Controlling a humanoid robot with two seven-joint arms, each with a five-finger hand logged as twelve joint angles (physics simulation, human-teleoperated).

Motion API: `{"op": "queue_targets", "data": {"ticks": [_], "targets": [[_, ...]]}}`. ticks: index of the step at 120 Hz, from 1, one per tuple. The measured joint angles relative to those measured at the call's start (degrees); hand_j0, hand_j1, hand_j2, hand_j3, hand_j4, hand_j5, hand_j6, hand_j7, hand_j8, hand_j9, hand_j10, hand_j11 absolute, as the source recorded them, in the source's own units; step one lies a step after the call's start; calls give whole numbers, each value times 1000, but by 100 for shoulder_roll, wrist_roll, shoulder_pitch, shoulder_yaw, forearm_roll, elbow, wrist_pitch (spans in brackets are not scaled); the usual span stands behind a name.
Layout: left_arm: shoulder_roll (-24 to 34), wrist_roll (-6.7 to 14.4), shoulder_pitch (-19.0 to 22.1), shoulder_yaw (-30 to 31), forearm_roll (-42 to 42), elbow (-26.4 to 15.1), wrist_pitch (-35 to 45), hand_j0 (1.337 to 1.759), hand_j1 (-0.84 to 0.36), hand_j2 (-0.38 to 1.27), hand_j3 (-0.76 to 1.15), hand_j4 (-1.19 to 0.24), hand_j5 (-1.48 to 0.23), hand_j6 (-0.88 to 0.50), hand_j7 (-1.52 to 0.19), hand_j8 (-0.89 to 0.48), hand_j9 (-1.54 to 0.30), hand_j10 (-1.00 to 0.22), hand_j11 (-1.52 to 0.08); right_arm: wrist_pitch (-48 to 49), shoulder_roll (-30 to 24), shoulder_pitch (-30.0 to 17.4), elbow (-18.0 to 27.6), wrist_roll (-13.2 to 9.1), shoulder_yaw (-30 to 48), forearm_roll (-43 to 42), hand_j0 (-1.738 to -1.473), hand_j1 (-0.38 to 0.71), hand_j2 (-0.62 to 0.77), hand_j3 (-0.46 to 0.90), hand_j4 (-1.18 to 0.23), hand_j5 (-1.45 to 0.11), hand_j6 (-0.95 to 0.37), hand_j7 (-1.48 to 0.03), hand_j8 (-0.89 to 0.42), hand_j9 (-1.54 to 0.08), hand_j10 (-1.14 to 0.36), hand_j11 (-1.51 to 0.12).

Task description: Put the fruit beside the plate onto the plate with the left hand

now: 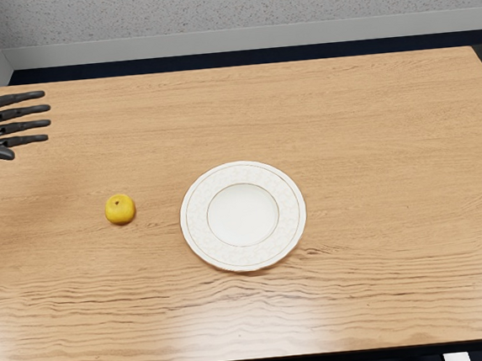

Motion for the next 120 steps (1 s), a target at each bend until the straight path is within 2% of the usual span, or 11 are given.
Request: {"op": "queue_targets", "data": {"ticks": [12, 22, 33, 42, 47, 54, 68, 81, 90, 109, 120], "targets": [[-37, 23, 23, 1, 10, 15, 0, 1658, 325, 4, 0, -18, -26, -17, -26, -17, -26, -18, -26, 0, 0, 0, 0, 0, 0, 0, -1658, -349, 0, 0, 0, 0, 0, 0, 0, 0, 0, 0], [-245, 392, -258, -2, 310, 20, -1, 1658, 324, 4, 0, -18, -27, -17, -27, -18, -27, -19, -27, 0, 0, 1, 0, 1, 0, 0, -1658, -349, 0, 0, 0, 0, 0, 0, 0, 0, 0, 0], [-906, 722, -834, -16, 1557, 4, 1, 1658, 323, 4, 0, -20, -28, -19, -28, -19, -28, -20, -28, 0, 0, 2, 0, -1, 0, 0, -1658, -349, 0, 0, 0, 0, 0, 0, 0, 0, 0, 0], [-1096, 979, -1149, -44, 2666, -107, 1, 1658, 321, 4, 0, -23, -30, -22, -30, -22, -30, -23, -30, 0, 0, 2, 0, -1, 0, 0, -1658, -349, 0, 0, 0, 0, 0, 0, 0, 0, 0, 0], [-1054, 1059, -1251, -56, 3262, -367, 1, 1658, 320, 4, 0, -24, -31, -24, -31, -24, -31, -24, -31, 0, 0, 2, 0, -1, 0, 0, -1658, -349, 0, 0, 0, 0, 0, 0, 0, 0, 0, 0], [-1030, 1130, -1259, -71, 3973, -954, 1, 1658, 319, 5, 0, -26, -32, -26, -32, -25, -32, -25, -32, -1, 0, 2, 0, 0, 0, 0, -1658, -349, 0, 0, 0, 0, 0, 0, 0, 0, 0, 0], [-1028, 1193, -1276, -230, 4789, -2022, 2, 1658, 318, 5, 0, -29, -34, -29, -34, -29, -34, -28, -34, 0, 0, 2, 0, -1, 0, 0, -1658, -349, 0, 0, 0, 0, 0, 0, 0, 0, 0, 0], [-1127, 1213, -1017, -333, 5910, -2935, 388, 1658, 317, 6, 0, -30, -36, -30, -35, -30, -35, -29, -35, 0, 0, 2, 0, 1, 0, 0, -1658, -349, 0, 0, 0, 0, 0, 0, 0, 0, 0, 0], [-1353, 1218, -690, -352, 6858, -3296, 927, 1658, 317, 6, 0, -30, -36, -31, -36, -31, -36, -30, -36, 0, 0, 2, 0, 0, 0, 0, -1658, -349, 0, 0, 0, 0, 0, 0, 0, 0, 0, 0], [-1910, 1222, 185, -275, 8937, -3557, 2674, 1658, 317, 7, 0, -31, -36, -32, -36, -32, -36, -31, -36, 0, 0, 2, 0, -1, 0, 0, -1658, -349, 0, 0, 0, 0, 0, 0, 0, 0, 0, 0], [-1916, 1223, 291, -52, 9621, -3503, 3375, 1658, 317, 7, 0, -31, -36, -32, -36, -32, -36, -30, -36, 0, 0, 2, 0, 0, 0, 0, -1658, -349, 0, 0, 0, 0, 0, 0, 0, 0, 0, 0]]}}
